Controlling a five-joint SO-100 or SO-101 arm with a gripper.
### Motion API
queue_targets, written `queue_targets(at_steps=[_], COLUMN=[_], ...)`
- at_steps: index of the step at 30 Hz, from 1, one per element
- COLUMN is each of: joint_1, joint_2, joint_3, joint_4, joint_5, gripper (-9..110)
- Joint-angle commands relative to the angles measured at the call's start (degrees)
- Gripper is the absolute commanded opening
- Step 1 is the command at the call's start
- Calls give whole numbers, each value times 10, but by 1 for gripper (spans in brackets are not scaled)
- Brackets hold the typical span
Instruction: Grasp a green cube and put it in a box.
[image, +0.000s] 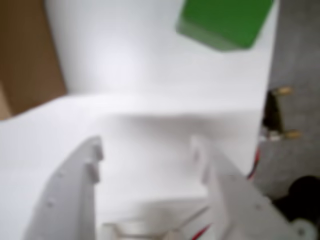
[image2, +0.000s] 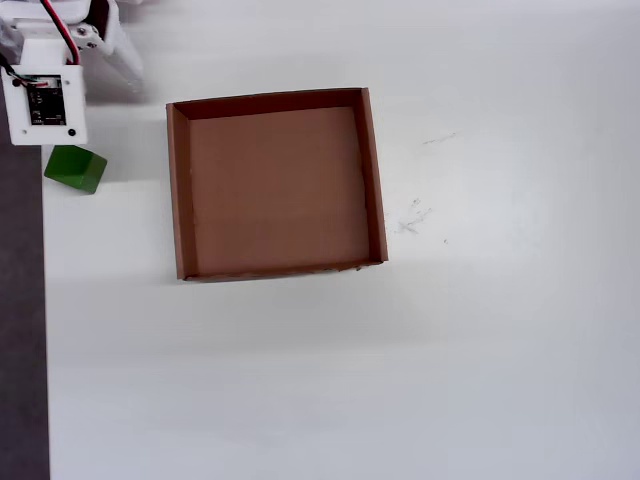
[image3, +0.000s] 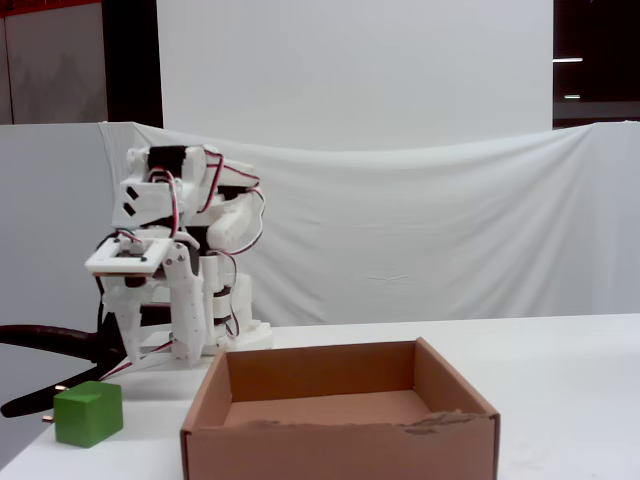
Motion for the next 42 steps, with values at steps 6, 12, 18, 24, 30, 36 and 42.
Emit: queue_targets(at_steps=[6, 12, 18, 24, 30, 36, 42], joint_1=[-5, 5, 38, 47, 61, 83, 83], joint_2=[-73, -137, -205, -231, -297, -332, -406], joint_3=[-85, -108, -177, -184, -235, -287, -337], joint_4=[-33, -56, -47, -103, -107, -62, -97], joint_5=[-54, -156, -222, -222, -217, -225, -269], gripper=[25, 25, 25, 25, 25, 25, 25])
